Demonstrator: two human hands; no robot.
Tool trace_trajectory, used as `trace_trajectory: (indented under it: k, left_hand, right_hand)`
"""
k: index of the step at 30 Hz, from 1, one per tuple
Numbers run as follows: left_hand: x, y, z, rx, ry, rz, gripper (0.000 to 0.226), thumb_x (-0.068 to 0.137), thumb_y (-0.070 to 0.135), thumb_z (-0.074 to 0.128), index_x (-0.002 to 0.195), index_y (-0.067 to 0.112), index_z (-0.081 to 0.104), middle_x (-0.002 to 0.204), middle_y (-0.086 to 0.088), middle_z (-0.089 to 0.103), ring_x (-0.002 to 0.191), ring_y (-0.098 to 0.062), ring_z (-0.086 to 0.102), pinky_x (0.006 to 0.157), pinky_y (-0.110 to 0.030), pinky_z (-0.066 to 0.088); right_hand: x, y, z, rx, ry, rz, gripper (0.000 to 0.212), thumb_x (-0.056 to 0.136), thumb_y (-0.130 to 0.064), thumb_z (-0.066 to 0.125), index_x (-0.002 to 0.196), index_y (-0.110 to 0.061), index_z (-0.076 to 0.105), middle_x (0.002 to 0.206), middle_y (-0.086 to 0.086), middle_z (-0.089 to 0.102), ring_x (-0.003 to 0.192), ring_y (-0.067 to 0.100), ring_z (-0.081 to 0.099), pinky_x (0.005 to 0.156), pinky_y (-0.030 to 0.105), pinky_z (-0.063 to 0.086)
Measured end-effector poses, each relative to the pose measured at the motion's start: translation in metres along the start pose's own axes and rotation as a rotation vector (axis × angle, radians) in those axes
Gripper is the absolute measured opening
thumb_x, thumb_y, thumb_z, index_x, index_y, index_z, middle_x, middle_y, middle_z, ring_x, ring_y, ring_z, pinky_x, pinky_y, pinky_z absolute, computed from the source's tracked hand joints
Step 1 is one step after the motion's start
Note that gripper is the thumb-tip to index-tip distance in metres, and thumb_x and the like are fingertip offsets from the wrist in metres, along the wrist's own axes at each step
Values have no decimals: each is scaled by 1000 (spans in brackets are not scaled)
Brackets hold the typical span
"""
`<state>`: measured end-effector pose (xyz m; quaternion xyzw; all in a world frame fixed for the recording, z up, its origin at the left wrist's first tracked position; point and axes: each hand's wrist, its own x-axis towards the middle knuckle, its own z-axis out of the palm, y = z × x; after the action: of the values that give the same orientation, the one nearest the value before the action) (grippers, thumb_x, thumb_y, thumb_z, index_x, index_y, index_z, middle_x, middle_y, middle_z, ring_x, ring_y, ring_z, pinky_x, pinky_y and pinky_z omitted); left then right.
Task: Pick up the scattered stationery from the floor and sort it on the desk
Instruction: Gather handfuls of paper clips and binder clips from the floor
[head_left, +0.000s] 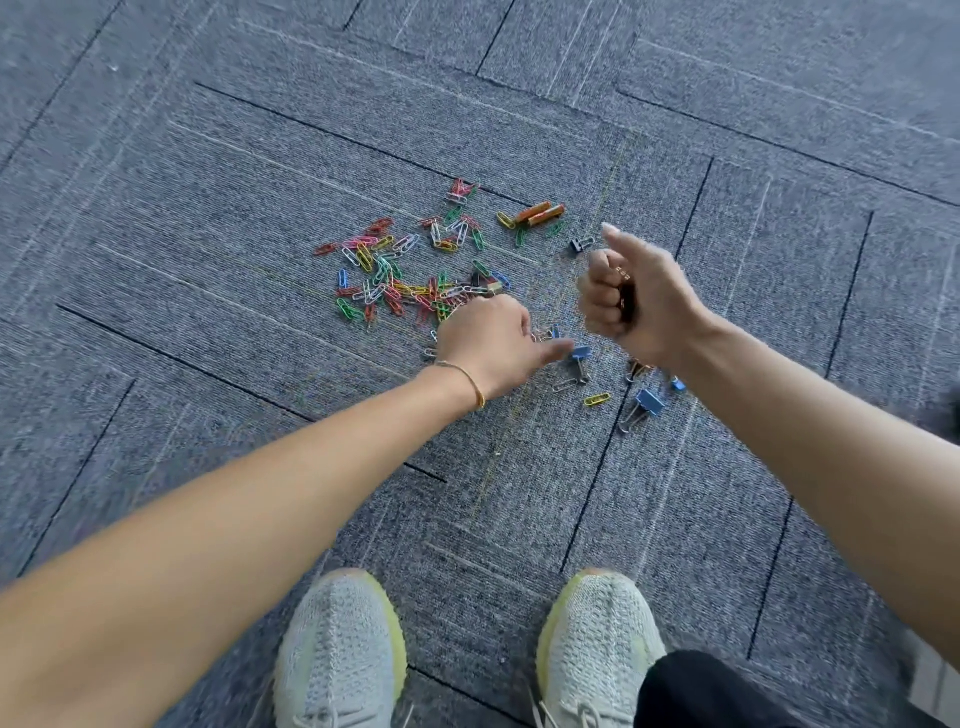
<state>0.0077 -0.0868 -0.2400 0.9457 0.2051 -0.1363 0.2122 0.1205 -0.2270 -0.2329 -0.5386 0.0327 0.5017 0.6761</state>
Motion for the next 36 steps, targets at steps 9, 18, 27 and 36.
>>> trace_trajectory:
  k: [9, 18, 27, 36]
  left_hand:
    - [-3, 5, 7, 219, 106, 32, 49, 88, 65, 52, 73, 18, 58, 70, 1, 60, 69, -24, 60, 60, -30, 43]
    - [-9, -20, 3, -381, -26, 0, 29, 96, 28, 46, 75, 17, 63, 59, 4, 56, 51, -17, 46, 47, -26, 27]
    - [-4, -35, -22, -1397, -268, -290, 51, 101, 45, 39, 56, 21, 38, 51, 2, 37, 45, -15, 33, 47, -27, 20]
    - [13, -42, -37, -1522, -264, -322, 30, 97, 27, 46, 74, 16, 61, 66, 2, 57, 53, -11, 46, 44, -22, 26]
  right_hand:
    - [-4, -2, 6, -101, 27, 18, 45, 100, -39, 53, 62, -21, 39, 53, -4, 38, 44, 11, 29, 41, 24, 18]
    - [-3, 11, 16, -1310, 149, -188, 14, 96, -37, 63, 99, -22, 62, 68, -2, 65, 46, 8, 50, 51, 25, 47]
    - [0, 30, 19, -1895, 41, -362, 36, 97, -50, 55, 119, -23, 46, 67, -1, 57, 57, 20, 54, 58, 34, 49]
    - [6, 20, 22, -928, 124, -180, 24, 101, -34, 55, 105, -12, 65, 62, -5, 55, 45, 8, 42, 43, 23, 36]
